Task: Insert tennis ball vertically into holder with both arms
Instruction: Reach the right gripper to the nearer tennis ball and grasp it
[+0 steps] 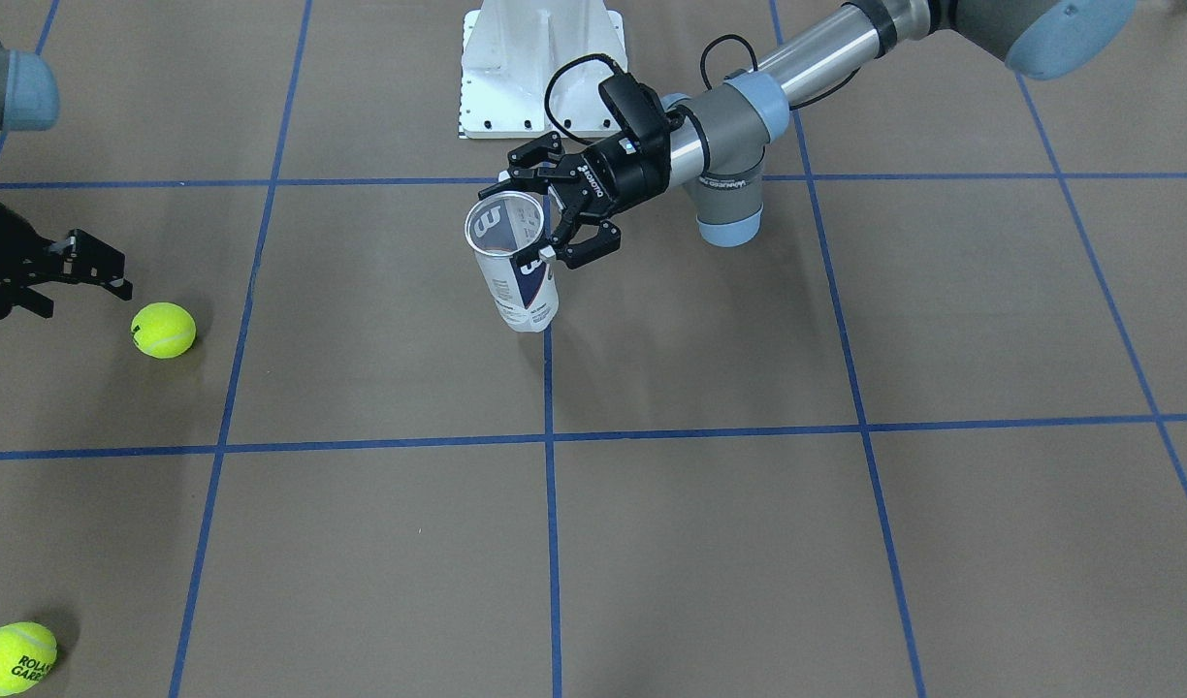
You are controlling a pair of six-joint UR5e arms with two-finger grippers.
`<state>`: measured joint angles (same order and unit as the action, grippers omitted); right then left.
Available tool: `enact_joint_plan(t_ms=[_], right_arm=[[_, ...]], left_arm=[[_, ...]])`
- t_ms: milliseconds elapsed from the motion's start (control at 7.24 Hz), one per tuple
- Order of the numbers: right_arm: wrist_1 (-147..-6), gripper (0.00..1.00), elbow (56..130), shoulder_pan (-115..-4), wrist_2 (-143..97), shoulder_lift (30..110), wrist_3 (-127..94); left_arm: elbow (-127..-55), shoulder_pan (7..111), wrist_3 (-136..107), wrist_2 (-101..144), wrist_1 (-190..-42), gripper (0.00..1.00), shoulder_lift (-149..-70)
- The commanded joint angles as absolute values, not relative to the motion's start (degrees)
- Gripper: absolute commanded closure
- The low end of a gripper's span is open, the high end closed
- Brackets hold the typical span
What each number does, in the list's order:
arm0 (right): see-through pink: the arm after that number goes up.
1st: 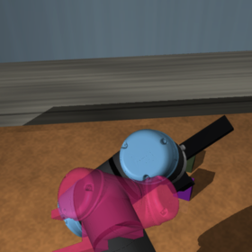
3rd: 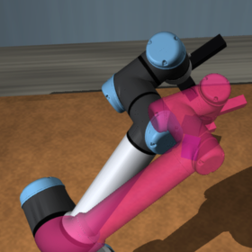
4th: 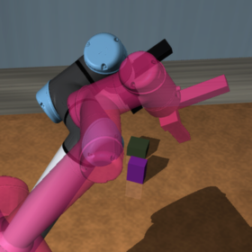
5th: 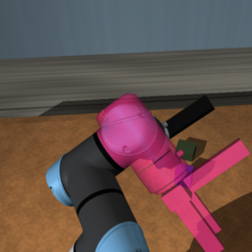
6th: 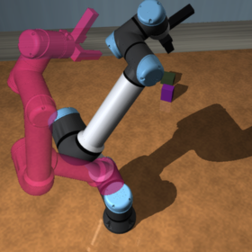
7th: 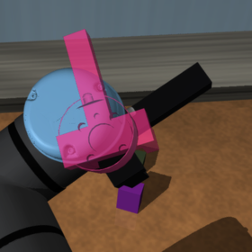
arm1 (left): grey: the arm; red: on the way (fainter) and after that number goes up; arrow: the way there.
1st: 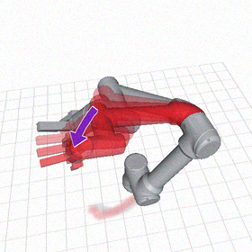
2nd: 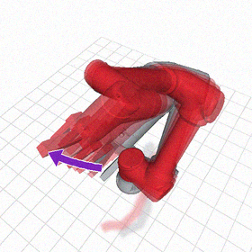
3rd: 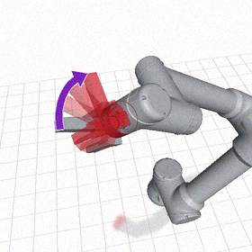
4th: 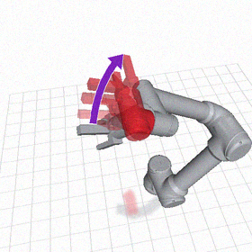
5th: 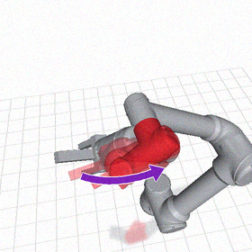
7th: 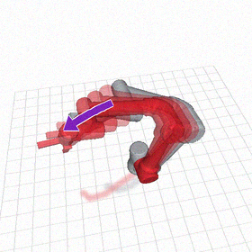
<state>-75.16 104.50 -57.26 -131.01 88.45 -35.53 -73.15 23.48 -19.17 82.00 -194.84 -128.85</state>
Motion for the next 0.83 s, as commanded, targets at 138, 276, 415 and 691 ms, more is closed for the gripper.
enact_joint_plan(t_ms=[138,276,415,691], right_arm=[[-75.15,0.01,101.18,-51.86,-124.2,86.05,-38.06],[-75.23,0.01,99.68,-51.25,-123.84,84.48,-38.14],[-75.15,0.01,97.84,-50.28,-123.84,83.77,-38.06],[-75.15,0.06,97.3,-49.92,-123.93,83.5,-38.06]], left_arm=[[-73.13,23.29,-19.25,81.91,-194.94,0.19,-128.85],[-73.13,23.29,-19.25,81.91,-194.94,0.19,-128.76],[-73.13,23.29,-19.25,81.91,-194.94,0.19,-128.85],[-73.21,23.29,-19.25,81.91,-194.94,0.19,-128.85]])
